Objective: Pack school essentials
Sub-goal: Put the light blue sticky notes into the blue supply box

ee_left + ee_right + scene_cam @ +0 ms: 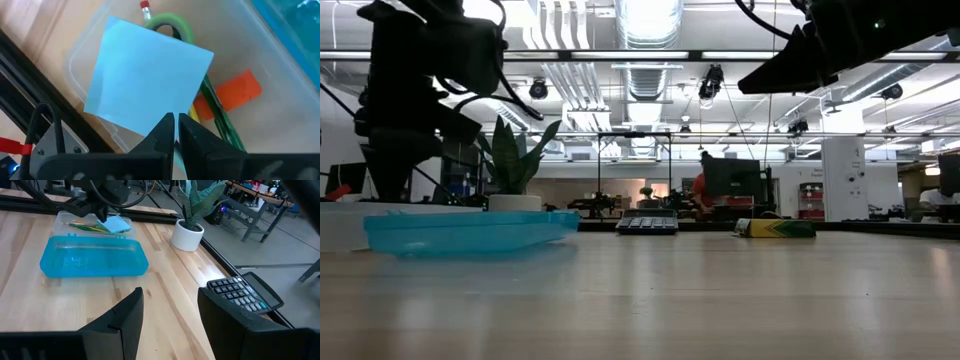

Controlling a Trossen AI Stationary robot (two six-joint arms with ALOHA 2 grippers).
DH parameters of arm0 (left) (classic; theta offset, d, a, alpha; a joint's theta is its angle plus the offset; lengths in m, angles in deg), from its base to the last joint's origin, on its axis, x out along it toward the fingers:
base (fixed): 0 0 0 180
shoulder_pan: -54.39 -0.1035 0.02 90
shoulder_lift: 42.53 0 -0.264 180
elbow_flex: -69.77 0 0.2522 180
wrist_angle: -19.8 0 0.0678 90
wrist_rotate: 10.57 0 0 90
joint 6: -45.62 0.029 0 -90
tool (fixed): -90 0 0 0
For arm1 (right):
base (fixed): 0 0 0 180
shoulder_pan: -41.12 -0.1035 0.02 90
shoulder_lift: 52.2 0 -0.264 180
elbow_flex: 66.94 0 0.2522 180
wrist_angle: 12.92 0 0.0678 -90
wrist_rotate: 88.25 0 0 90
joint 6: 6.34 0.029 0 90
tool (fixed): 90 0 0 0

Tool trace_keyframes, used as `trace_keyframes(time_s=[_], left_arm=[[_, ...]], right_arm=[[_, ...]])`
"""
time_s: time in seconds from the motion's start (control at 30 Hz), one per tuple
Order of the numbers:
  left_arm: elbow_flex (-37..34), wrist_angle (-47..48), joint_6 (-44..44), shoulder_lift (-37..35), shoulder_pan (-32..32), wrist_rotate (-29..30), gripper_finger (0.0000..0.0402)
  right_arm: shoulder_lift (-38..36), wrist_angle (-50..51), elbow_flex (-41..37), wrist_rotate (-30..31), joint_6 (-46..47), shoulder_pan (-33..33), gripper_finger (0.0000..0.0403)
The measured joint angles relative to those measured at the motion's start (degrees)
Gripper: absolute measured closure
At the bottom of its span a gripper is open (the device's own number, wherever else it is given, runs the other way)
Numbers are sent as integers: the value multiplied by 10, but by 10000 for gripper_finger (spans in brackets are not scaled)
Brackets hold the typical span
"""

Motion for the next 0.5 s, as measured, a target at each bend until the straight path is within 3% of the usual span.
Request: trace_keyframes(time_s=[0.23, 0.3, 0.4, 0.5], left_arm=[[-3, -19, 55, -9, 0, -3, 394], [-3, -44, 64, -7, 1, 26, 394], [-3, -61, 52, -3, 0, 114, 394], [-5, -64, 44, 4, -3, 126, 394]], right_arm=[[0, 2, 0, 0, 4, 0, 227], [0, 2, 0, 0, 4, 0, 227], [0, 2, 0, 0, 5, 0, 227], [0, 2, 0, 0, 6, 0, 227]])
